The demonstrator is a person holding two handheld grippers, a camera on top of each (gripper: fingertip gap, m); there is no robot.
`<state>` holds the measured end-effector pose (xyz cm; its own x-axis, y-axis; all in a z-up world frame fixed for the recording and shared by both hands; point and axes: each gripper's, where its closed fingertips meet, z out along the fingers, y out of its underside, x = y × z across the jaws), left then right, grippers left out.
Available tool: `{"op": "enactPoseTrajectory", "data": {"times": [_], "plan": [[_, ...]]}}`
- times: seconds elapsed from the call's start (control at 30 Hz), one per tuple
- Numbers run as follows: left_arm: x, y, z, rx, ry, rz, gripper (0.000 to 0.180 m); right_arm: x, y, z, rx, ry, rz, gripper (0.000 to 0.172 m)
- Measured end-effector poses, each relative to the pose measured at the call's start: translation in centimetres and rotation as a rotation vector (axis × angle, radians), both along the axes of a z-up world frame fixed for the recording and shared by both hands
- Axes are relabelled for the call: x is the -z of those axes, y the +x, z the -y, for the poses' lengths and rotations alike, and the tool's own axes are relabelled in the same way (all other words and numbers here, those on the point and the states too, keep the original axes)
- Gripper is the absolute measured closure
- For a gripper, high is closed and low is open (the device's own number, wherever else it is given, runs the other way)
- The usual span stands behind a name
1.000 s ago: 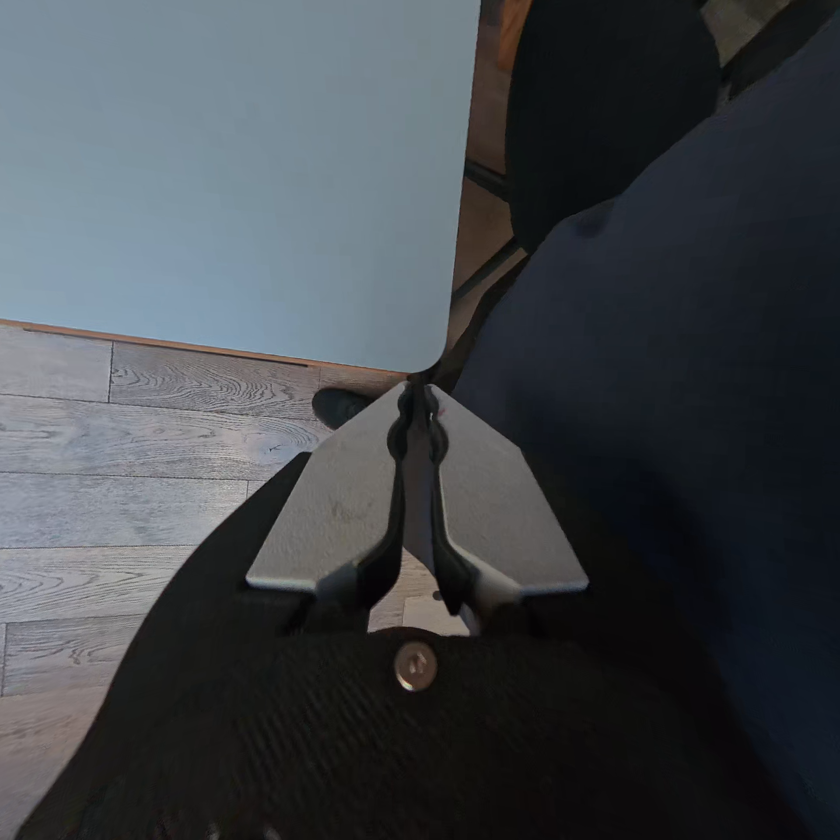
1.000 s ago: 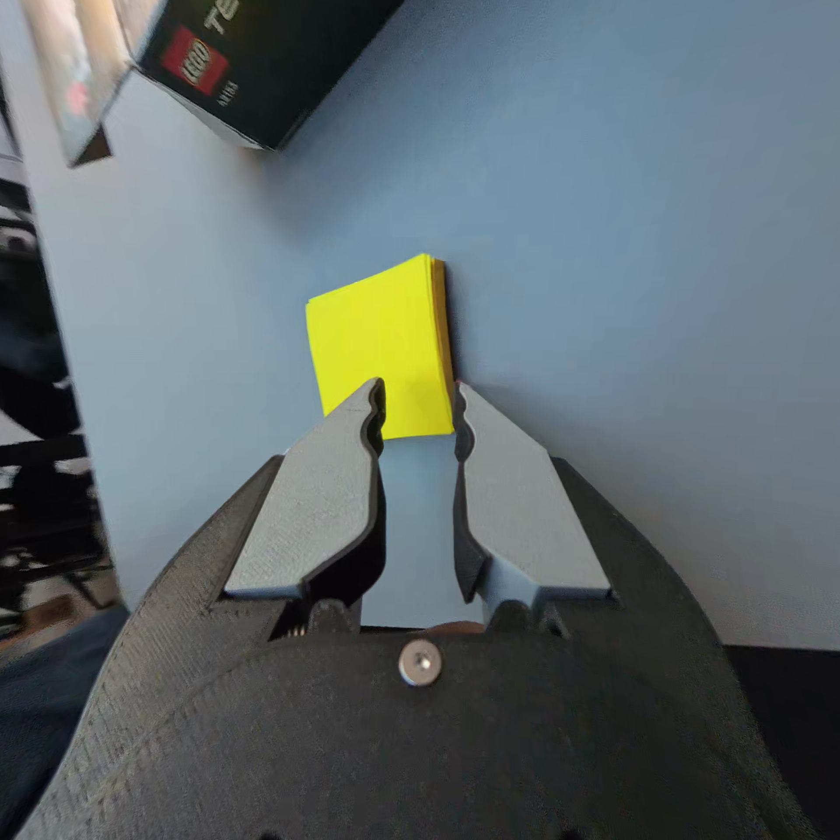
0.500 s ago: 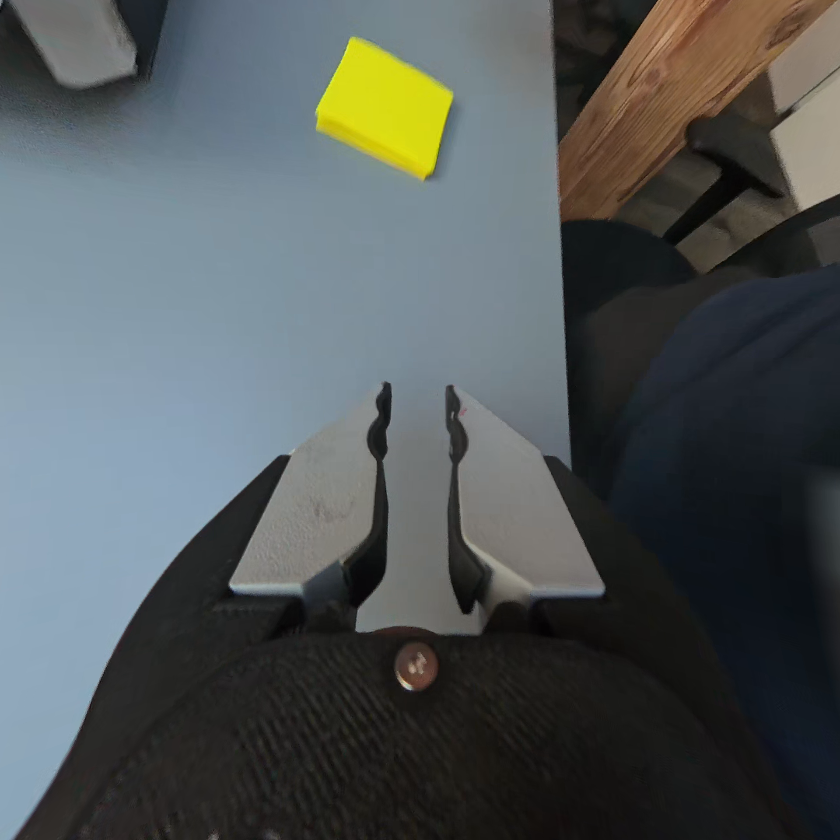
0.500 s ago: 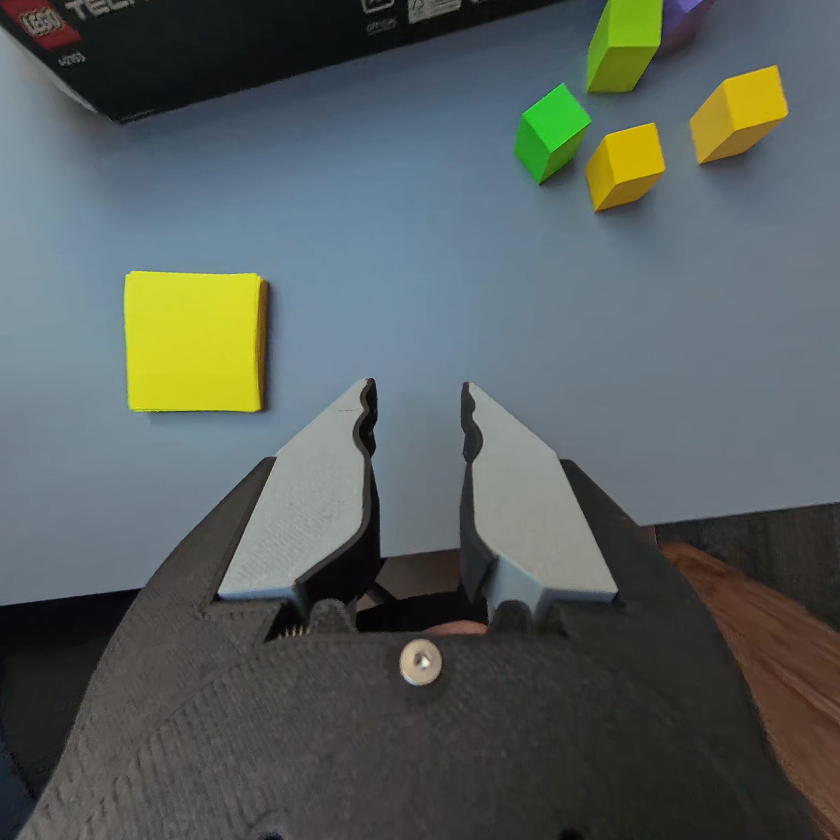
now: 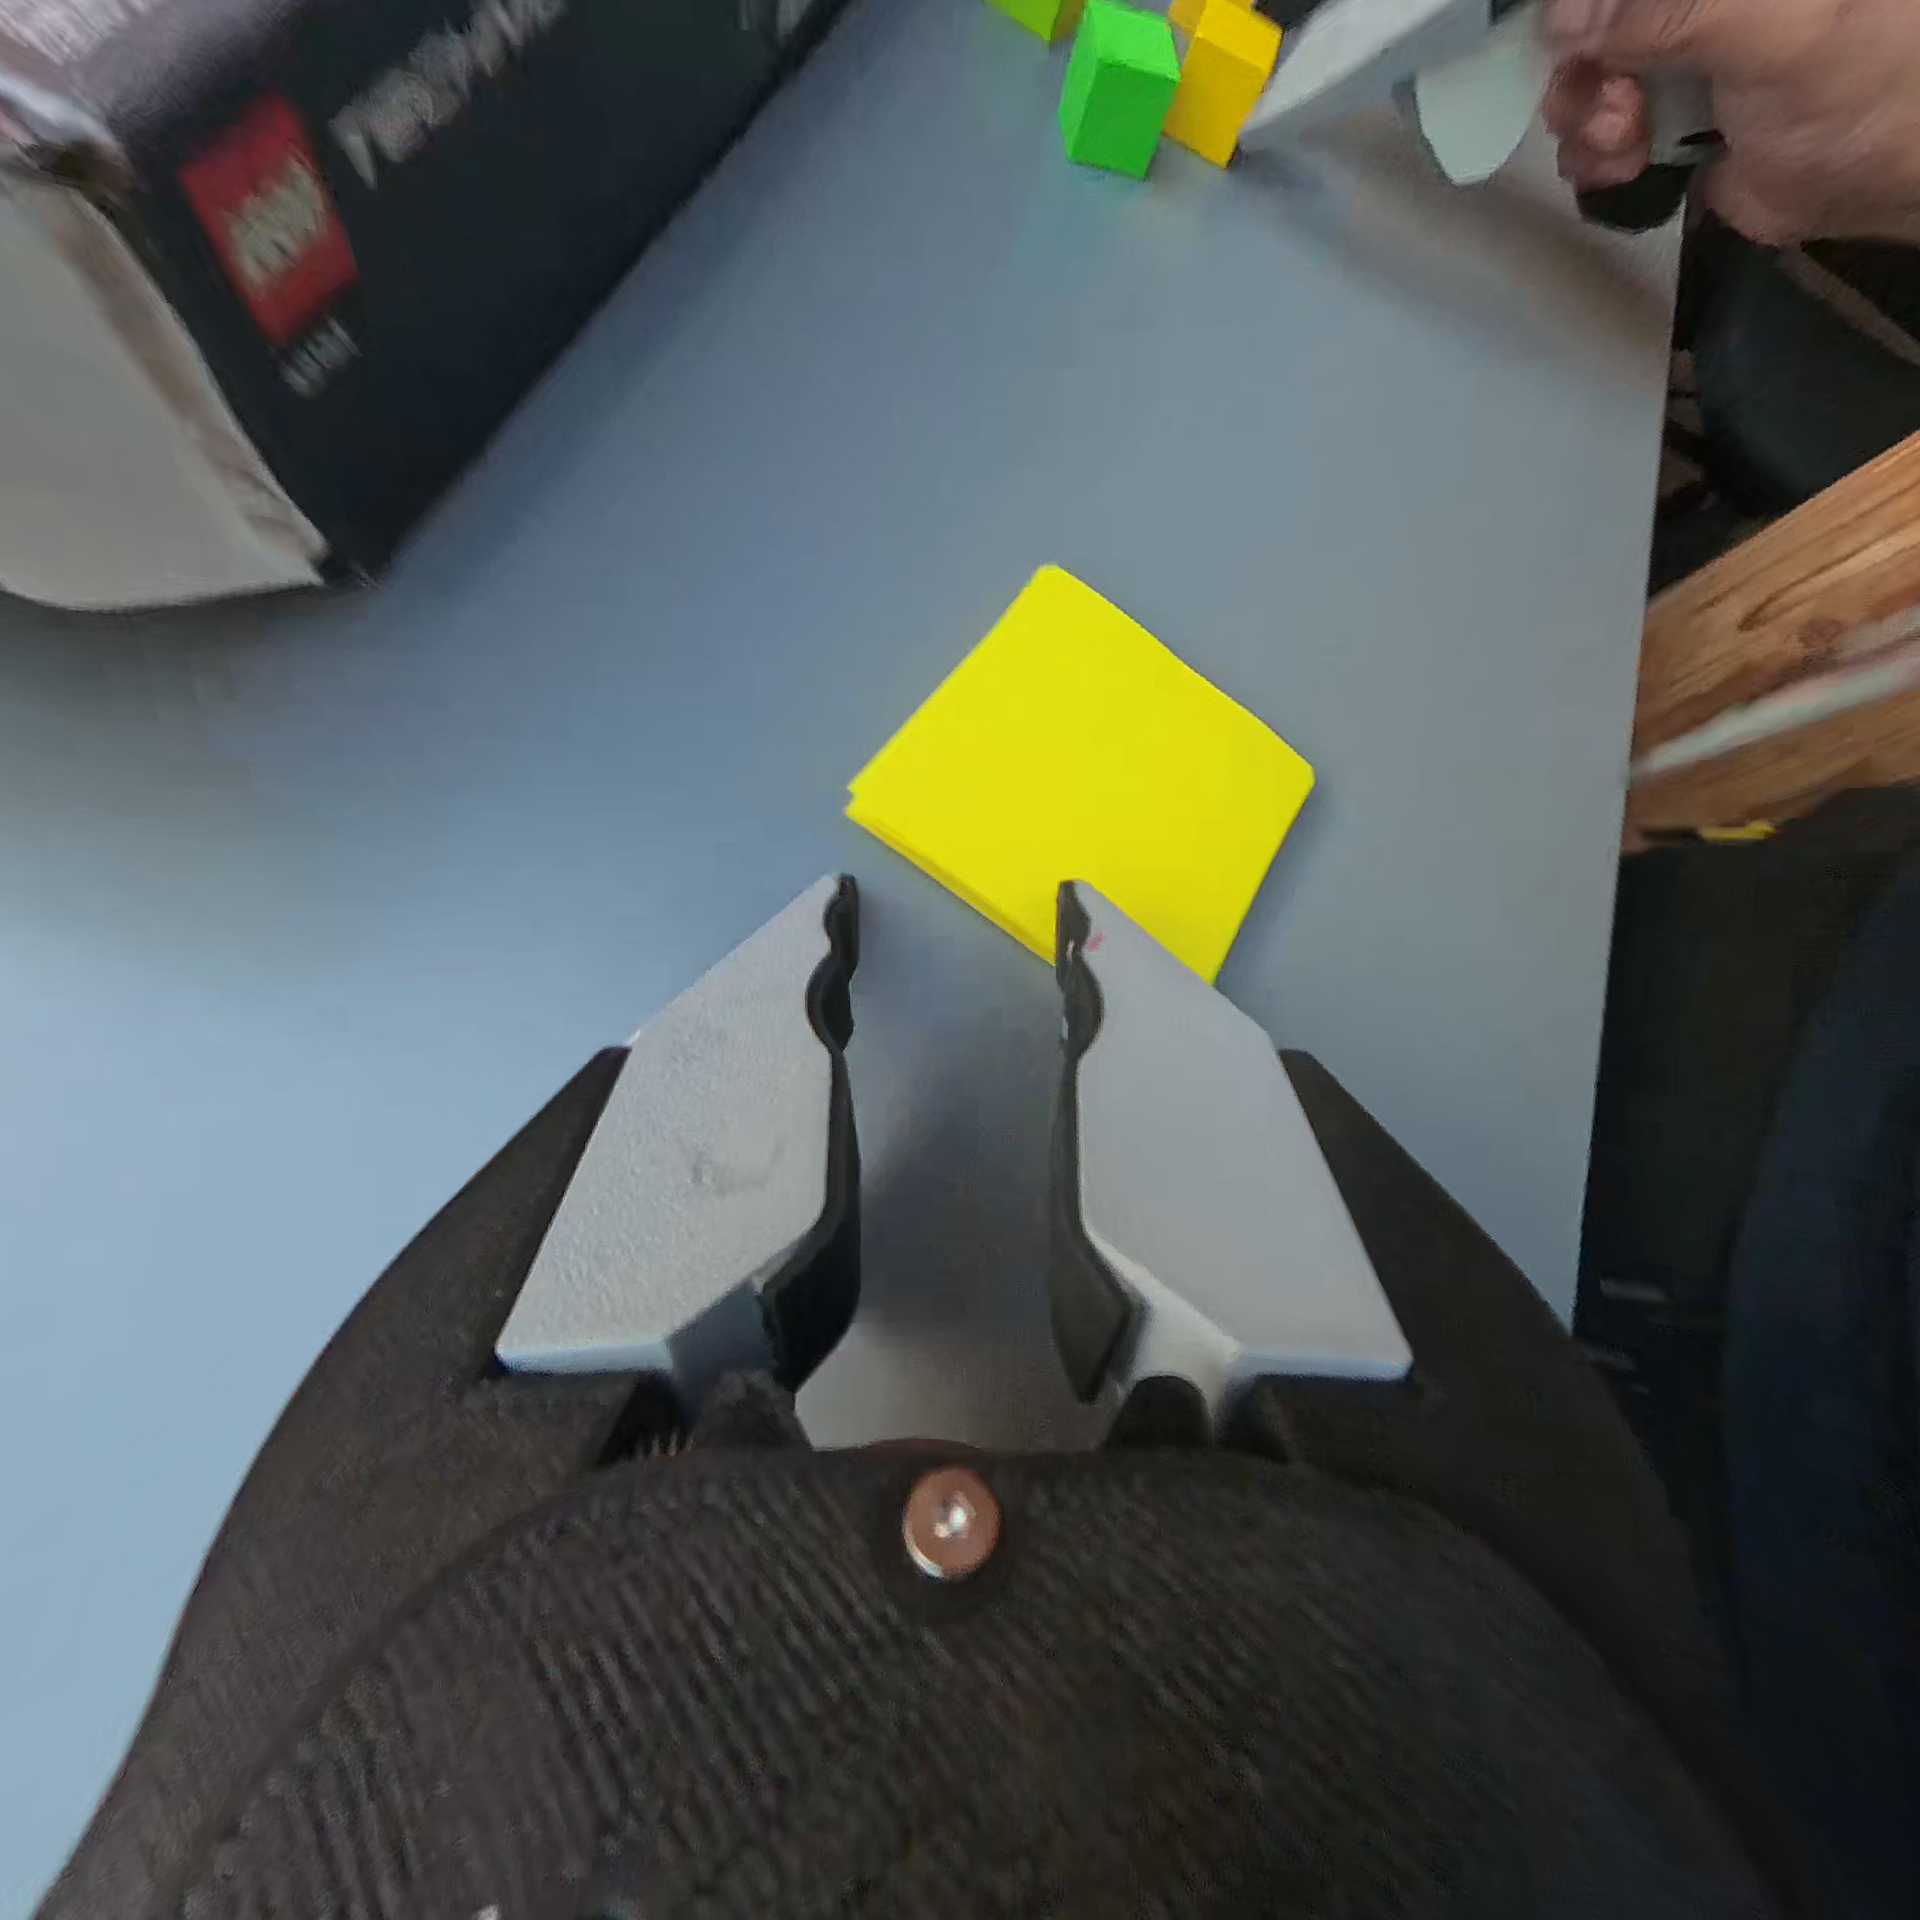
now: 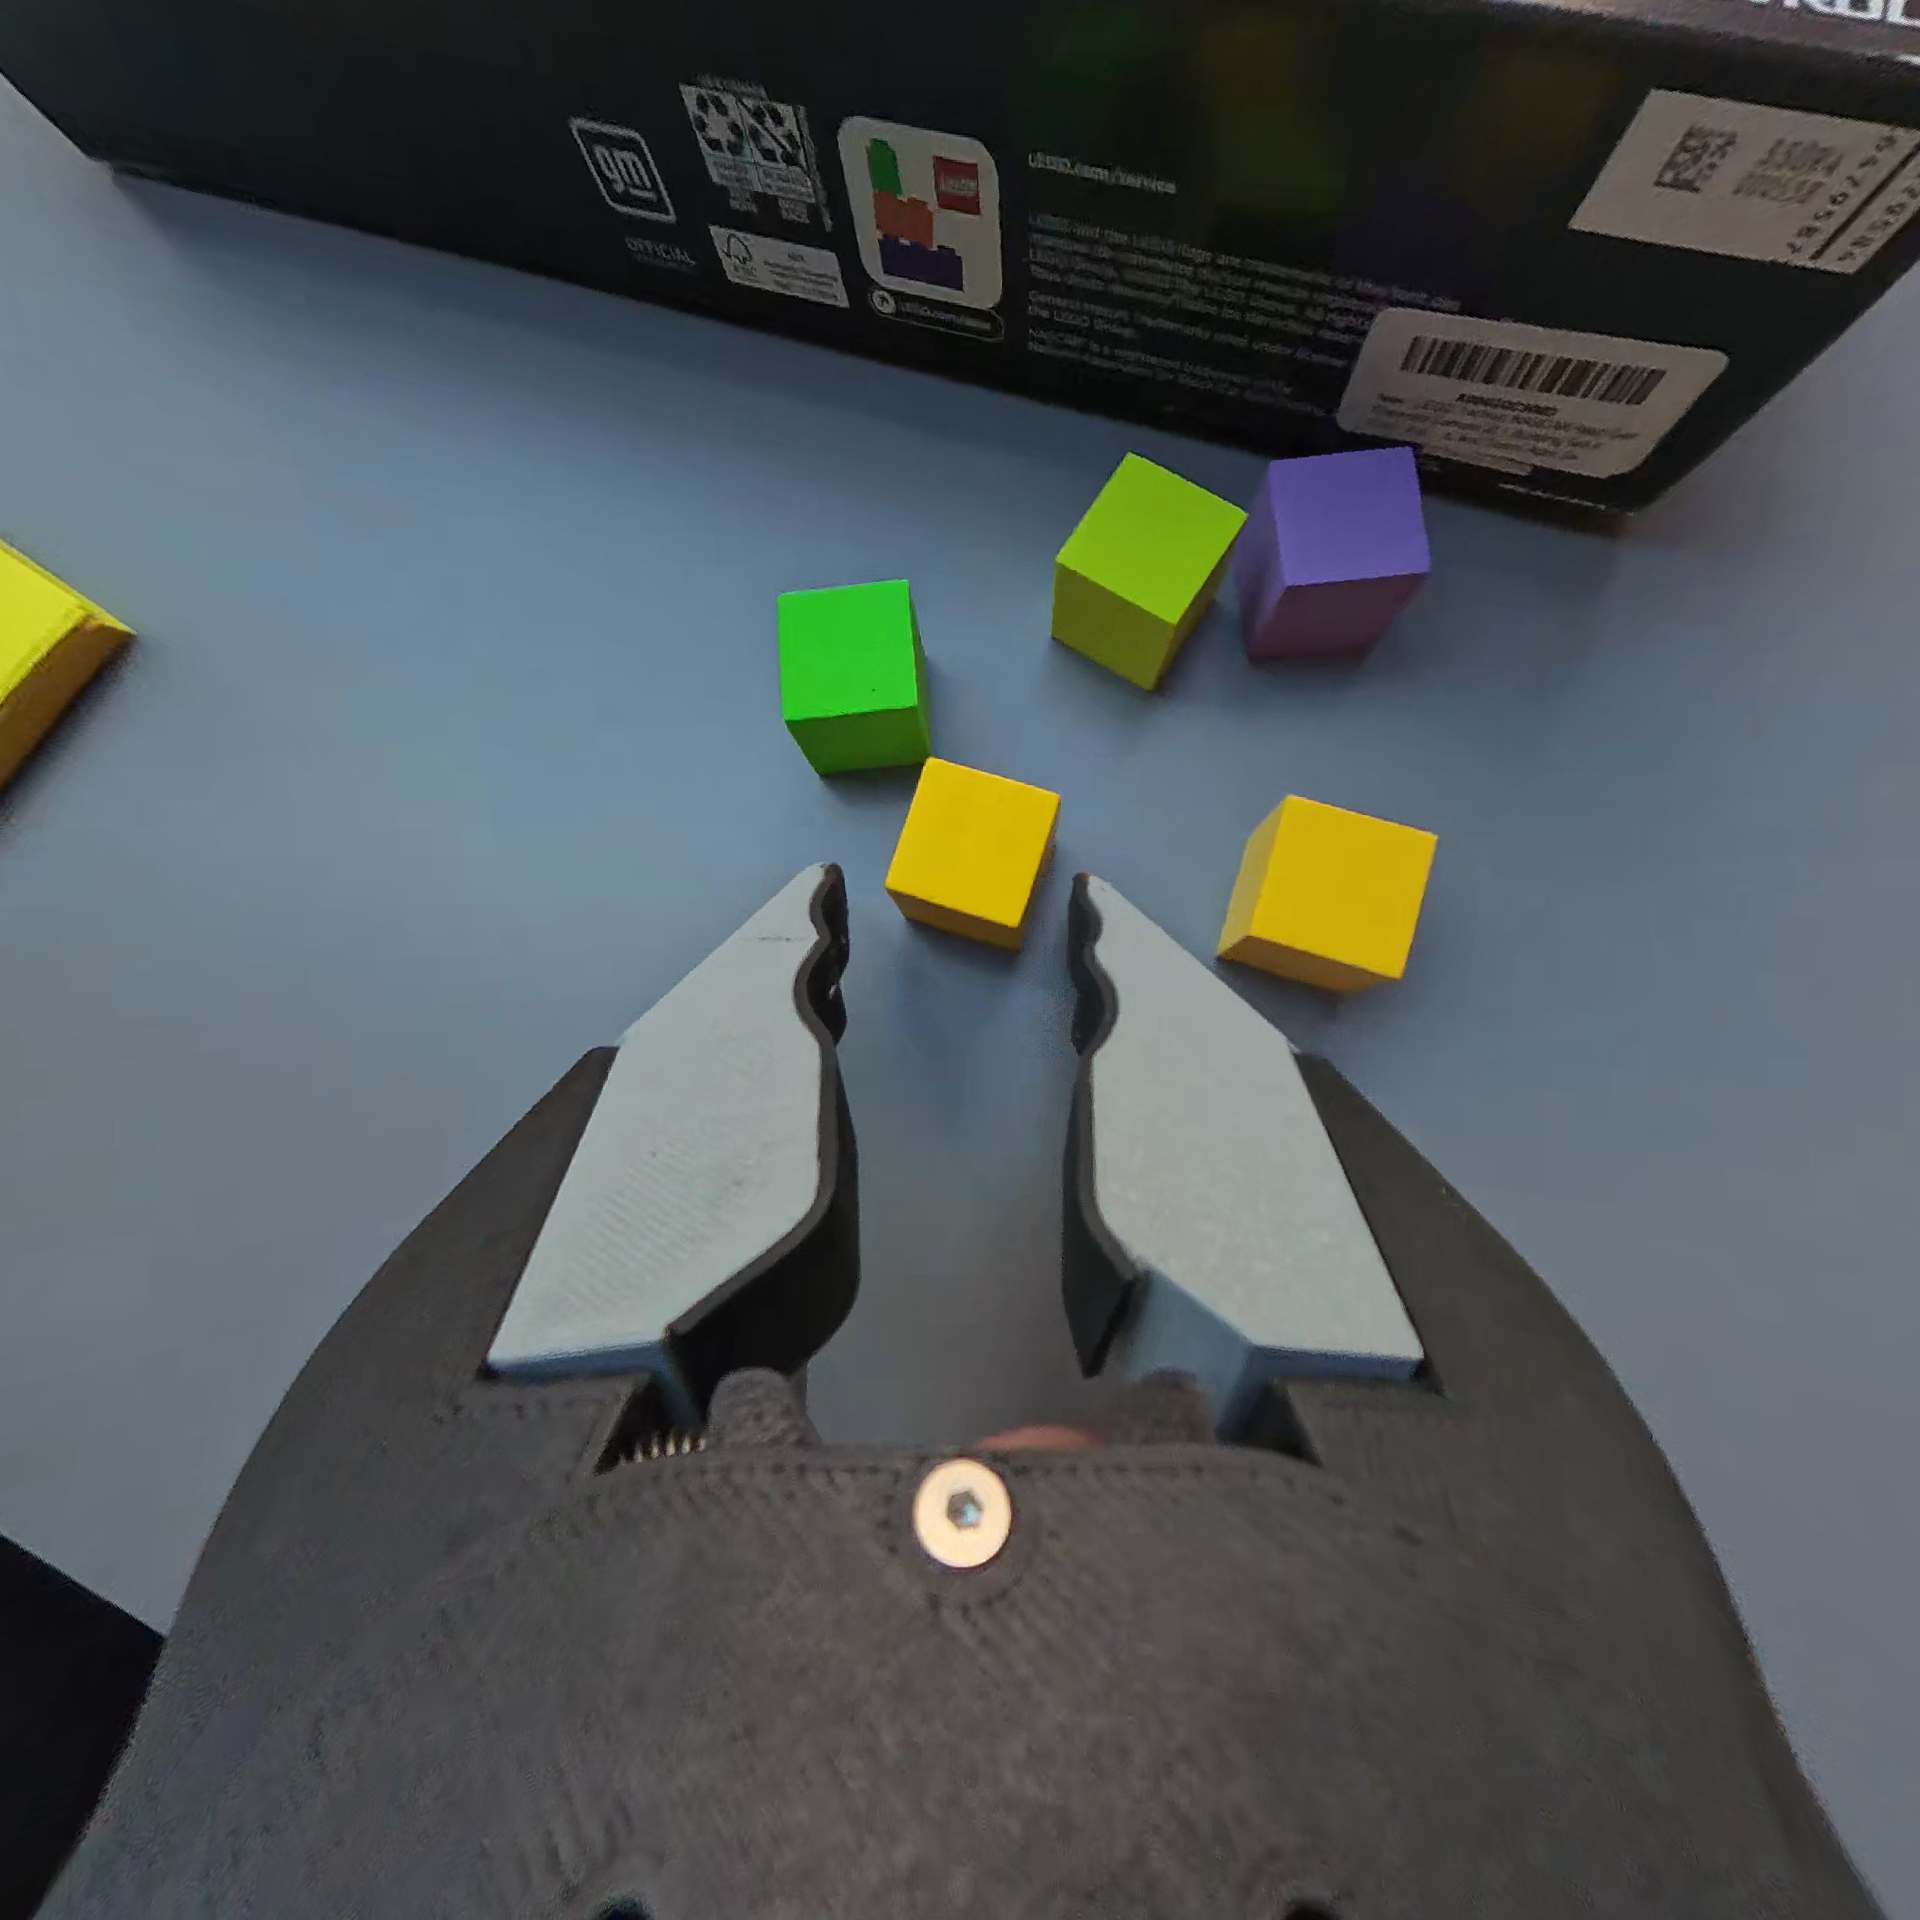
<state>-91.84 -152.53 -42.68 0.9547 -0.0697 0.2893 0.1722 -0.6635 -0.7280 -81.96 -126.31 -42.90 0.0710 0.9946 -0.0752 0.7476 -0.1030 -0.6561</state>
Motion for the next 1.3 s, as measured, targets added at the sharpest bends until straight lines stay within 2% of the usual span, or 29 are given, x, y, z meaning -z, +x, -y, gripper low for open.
{"op": "enactPoseTrajectory", "data": {"times": [0.03, 0.1, 0.3, 0.43, 0.53, 0.6, 0.73, 0.83, 0.97, 1.1, 1.17, 1.23, 1.3], "plan": [[0.1, 0.3, 0.0, 0.010, -0.012, 0.000, 0.149, -0.2, -0.3, 0.2, -0.018, -0.018, -0.026, 0.137], [0.0, 0.1, 0.0, -0.004, -0.003, 0.000, 0.144, -0.6, -0.9, 0.7, -0.072, -0.034, -0.063, 0.147], [-0.5, 1.4, 0.2, 0.082, 0.013, 0.142, 0.144, -1.2, -2.0, 0.4, -0.149, 0.038, -0.157, 0.147], [-2.1, 1.8, 0.5, 0.120, 0.116, 0.146, 0.147, -3.0, -2.7, -0.1, -0.193, 0.133, -0.299, 0.147], [-3.8, 1.3, 0.7, 0.089, 0.233, 0.128, 0.148, -3.4, -2.8, -0.3, -0.207, 0.173, -0.368, 0.147], [-4.9, 0.9, 1.0, 0.074, 0.306, 0.143, 0.157, -4.4, -3.0, -0.4, -0.208, 0.215, -0.431, 0.148], [-5.9, 0.9, 1.4, 0.090, 0.369, 0.187, 0.161, -4.7, -2.8, 0.5, -0.256, 0.243, -0.454, 0.148], [-5.4, 0.8, 1.3, 0.063, 0.341, 0.137, 0.162, -4.6, -2.8, 1.2, -0.297, 0.224, -0.454, 0.147], [-2.9, 1.8, 1.4, 0.090, 0.196, -0.044, 0.163, -5.0, -2.6, 2.7, -0.367, 0.124, -0.491, 0.147], [0.0, 1.1, 1.0, 0.032, 0.018, -0.183, 0.170, -6.0, -2.5, 3.0, -0.363, 0.042, -0.545, 0.148], [0.1, 1.8, 0.7, 0.036, 0.007, -0.118, 0.180, -6.4, -2.4, 3.2, -0.369, 0.004, -0.567, 0.147], [0.2, 1.3, 0.6, -0.018, -0.007, -0.061, 0.171, -6.5, -2.1, 4.3, -0.429, -0.052, -0.577, 0.147], [0.2, 1.4, 0.5, -0.051, -0.012, -0.036, 0.170, -6.3, -1.8, 5.4, -0.488, -0.083, -0.555, 0.147]]}}
